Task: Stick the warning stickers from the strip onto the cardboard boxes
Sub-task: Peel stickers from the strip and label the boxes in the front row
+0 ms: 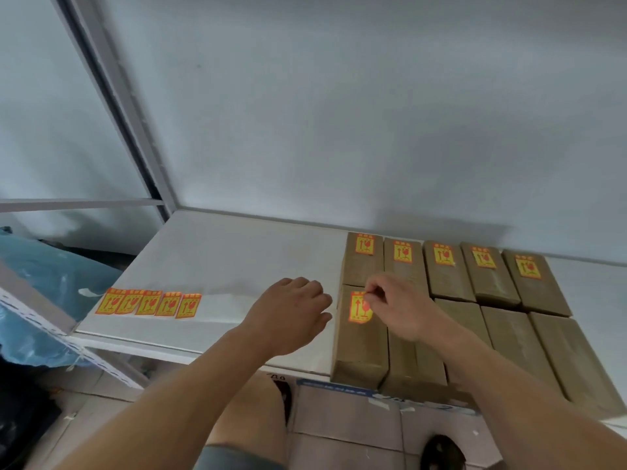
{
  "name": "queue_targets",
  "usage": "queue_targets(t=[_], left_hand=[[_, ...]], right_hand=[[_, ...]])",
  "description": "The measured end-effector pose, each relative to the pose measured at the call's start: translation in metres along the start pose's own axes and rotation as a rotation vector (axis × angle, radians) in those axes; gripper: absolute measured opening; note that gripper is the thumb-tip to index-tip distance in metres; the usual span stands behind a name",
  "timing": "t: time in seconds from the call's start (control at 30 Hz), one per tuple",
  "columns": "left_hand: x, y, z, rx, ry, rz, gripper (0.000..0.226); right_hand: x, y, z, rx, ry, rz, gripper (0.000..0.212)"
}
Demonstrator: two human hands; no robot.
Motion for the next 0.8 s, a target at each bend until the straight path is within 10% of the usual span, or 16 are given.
queue_targets(t=[0.8], left_hand=[[-0.009,0.031,0.044,0.076,0.004,-0.191,0.058]], right_hand=[[-0.015,0.001,0.024,-0.071,0.058,-0.059,0.014]])
Point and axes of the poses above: each hand's wrist, its own x-axis away from the middle knuckle, its own y-axis out of the palm, z = x × y, the point moved 1 cm from there along -x, towards the middle knuckle, and after that the axes turned 10 degrees about -y, right-handed, at the moved point
